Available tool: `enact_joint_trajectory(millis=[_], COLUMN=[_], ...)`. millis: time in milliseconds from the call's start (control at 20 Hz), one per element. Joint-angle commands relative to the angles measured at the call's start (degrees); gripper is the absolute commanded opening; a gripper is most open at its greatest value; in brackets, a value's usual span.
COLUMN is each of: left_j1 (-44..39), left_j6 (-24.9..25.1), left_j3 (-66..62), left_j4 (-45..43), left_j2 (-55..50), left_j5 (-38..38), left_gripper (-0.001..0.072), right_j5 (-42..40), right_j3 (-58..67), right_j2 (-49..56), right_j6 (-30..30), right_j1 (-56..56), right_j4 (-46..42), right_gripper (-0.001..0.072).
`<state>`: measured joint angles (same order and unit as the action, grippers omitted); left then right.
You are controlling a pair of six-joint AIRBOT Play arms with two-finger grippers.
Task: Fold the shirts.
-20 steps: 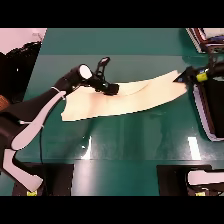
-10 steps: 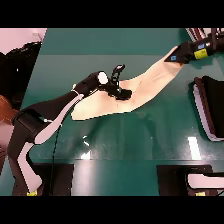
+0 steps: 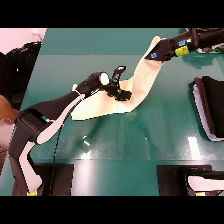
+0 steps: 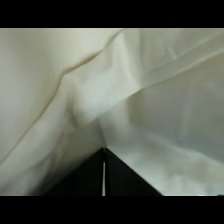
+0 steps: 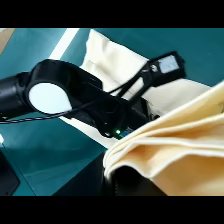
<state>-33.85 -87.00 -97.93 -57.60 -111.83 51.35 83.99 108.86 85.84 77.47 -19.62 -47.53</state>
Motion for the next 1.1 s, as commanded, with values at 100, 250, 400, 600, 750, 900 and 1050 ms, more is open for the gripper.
enact_joint_trajectory(millis=[100,250,400,600,750,900,1050], left_j1=[5.9,13.5,22.7,32.7,37.3,38.9,38.7], left_j6=[0.0,0.5,1.9,1.9,1.9,2.6,3.8], left_j3=[-3.5,-6.2,-6.9,-6.9,-6.9,-6.9,-6.7], left_j4=[-2.6,-4.4,-6.1,-6.6,-6.6,-6.6,-6.6], left_j2=[3.1,9.0,17.0,26.3,30.7,32.4,32.1], left_j5=[7.1,10.3,10.7,12.2,13.4,17.0,21.5], left_gripper=[0.0023,0.0023,0.0023,0.0024,0.0024,0.0024,0.0023], right_j5=[-4.6,-8.6,-15.7,-27.0,-24.2,-17.8,-14.3], right_j3=[0.1,0.1,0.1,0.2,4.5,7.8,1.8], right_j2=[0.0,0.9,5.3,16.5,23.2,22.9,17.7], right_j6=[-0.6,-0.7,-6.6,-18.7,-21.5,-19.3,-13.6], right_j1=[-4.7,-7.6,-12.7,-23.1,-26.6,-23.2,-16.7], right_j4=[0.0,1.1,9.7,21.8,25.7,20.2,7.3], right_gripper=[0.0013,0.0014,0.0014,0.0391,0.0454,0.0444,0.0444])
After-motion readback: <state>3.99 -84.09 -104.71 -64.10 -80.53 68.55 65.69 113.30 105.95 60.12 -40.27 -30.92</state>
